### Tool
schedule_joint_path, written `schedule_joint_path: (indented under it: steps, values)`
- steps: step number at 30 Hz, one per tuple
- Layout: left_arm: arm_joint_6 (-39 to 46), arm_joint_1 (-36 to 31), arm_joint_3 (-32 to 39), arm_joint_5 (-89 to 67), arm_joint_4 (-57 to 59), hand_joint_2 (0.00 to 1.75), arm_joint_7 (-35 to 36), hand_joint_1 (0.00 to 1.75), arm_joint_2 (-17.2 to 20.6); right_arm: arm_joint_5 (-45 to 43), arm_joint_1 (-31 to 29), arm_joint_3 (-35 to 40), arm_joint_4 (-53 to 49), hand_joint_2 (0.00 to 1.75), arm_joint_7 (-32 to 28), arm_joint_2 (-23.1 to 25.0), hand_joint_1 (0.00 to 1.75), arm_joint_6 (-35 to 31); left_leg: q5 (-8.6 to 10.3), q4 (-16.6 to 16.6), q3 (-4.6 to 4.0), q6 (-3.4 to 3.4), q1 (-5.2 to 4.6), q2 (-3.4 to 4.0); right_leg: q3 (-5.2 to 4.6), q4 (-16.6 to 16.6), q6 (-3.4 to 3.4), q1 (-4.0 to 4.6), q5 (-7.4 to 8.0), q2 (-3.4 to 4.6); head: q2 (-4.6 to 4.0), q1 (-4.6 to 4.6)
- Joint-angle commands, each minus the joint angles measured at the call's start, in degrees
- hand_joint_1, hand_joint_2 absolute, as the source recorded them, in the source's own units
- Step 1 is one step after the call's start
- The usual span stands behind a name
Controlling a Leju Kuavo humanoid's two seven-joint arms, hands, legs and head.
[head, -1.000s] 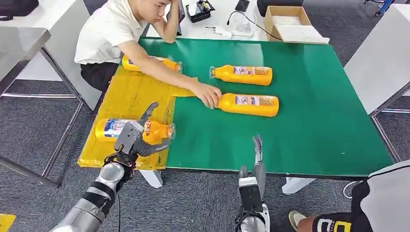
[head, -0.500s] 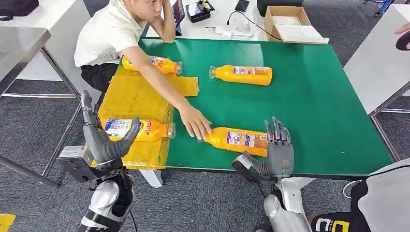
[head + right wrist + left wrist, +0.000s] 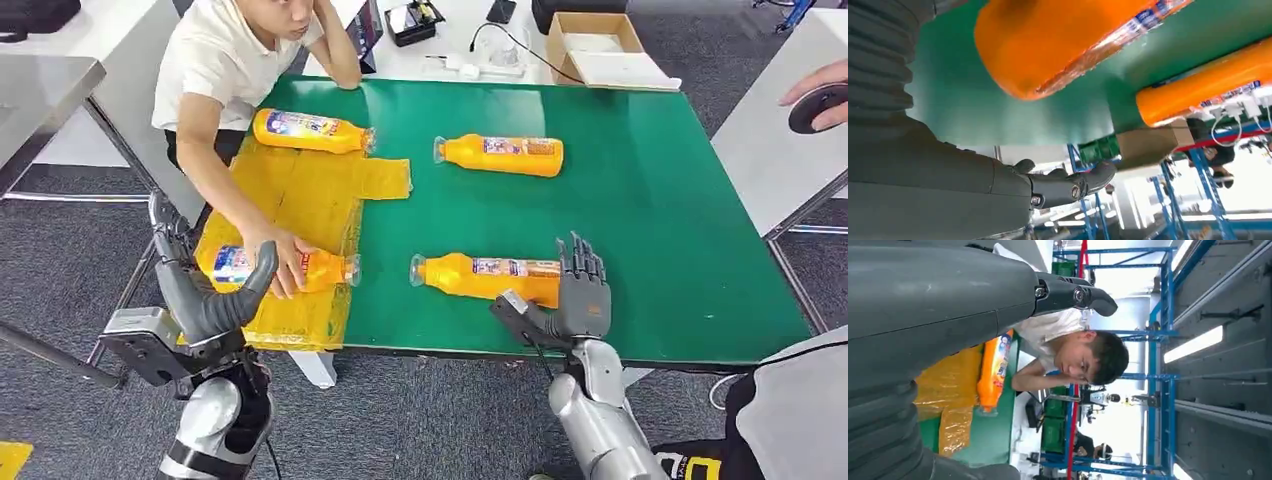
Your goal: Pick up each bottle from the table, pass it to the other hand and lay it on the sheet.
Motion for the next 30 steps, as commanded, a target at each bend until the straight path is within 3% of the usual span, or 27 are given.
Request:
schedule_joint_path:
  steps: [1,7,8,16,22,26,30]
  values:
    - [-1.31,-3.06,-0.53,0.30,5.91,1.75,1.99,0.00,-0.02,-2.39,-7.04,5.49,11.87,1.75,1.04,0.43,0.00,5.58,-0.04,-0.03,0.16,-0.08,0.04,0.08,0.14,-0.02,-0.12,0.05,-0.02,0.07,0.00,0.00]
    - [-1.31,-3.06,-0.53,0.30,5.91,1.75,1.99,0.00,-0.02,-2.39,-7.04,5.49,11.87,1.75,1.04,0.43,0.00,5.58,-0.06,-0.03,0.22,-0.10,0.05,0.10,0.19,-0.02,-0.15,0.06,-0.03,0.08,0.00,0.00]
    - [-2.47,-2.59,-1.40,0.34,5.17,1.75,2.73,0.00,0.18,-5.20,-7.47,8.25,12.60,1.75,2.01,-0.52,0.00,11.87,-0.06,-0.04,0.22,-0.09,0.03,0.06,0.20,-0.02,-0.13,0.05,-0.06,0.04,0.00,0.00]
    - [-3.29,-3.57,-2.62,0.37,6.46,1.75,2.96,0.00,-0.15,-5.22,-9.87,10.42,14.64,1.75,4.94,-1.11,0.00,16.51,-0.12,0.02,0.36,-0.14,0.09,0.03,0.36,0.02,-0.22,0.11,-0.12,-0.02,0.00,0.00]
    - [-5.18,-4.80,-4.28,1.19,7.45,1.75,3.85,0.00,-0.05,-4.69,-12.24,12.51,17.73,1.75,10.51,-2.12,0.00,23.18,-0.03,-0.02,0.21,-0.08,0.03,-0.03,0.19,-0.01,-0.11,0.04,-0.06,-0.07,0.00,0.00]
    - [-9.55,-6.05,-5.48,4.60,8.77,1.75,6.91,0.00,0.05,-3.74,-13.75,14.69,19.84,1.75,14.77,-3.44,0.00,31.45,-0.02,-0.03,0.32,-0.08,0.05,-0.11,0.31,-0.04,-0.12,0.07,-0.07,-0.15,0.00,0.00]
    - [-9.53,-6.07,-5.54,4.58,8.81,1.75,6.89,0.00,-0.05,-3.74,-13.89,14.68,19.84,1.75,14.74,-3.55,0.00,31.56,-0.01,-0.07,0.51,-0.09,0.07,0.01,0.49,-0.12,-0.14,0.09,-0.02,-0.08,0.00,0.00]
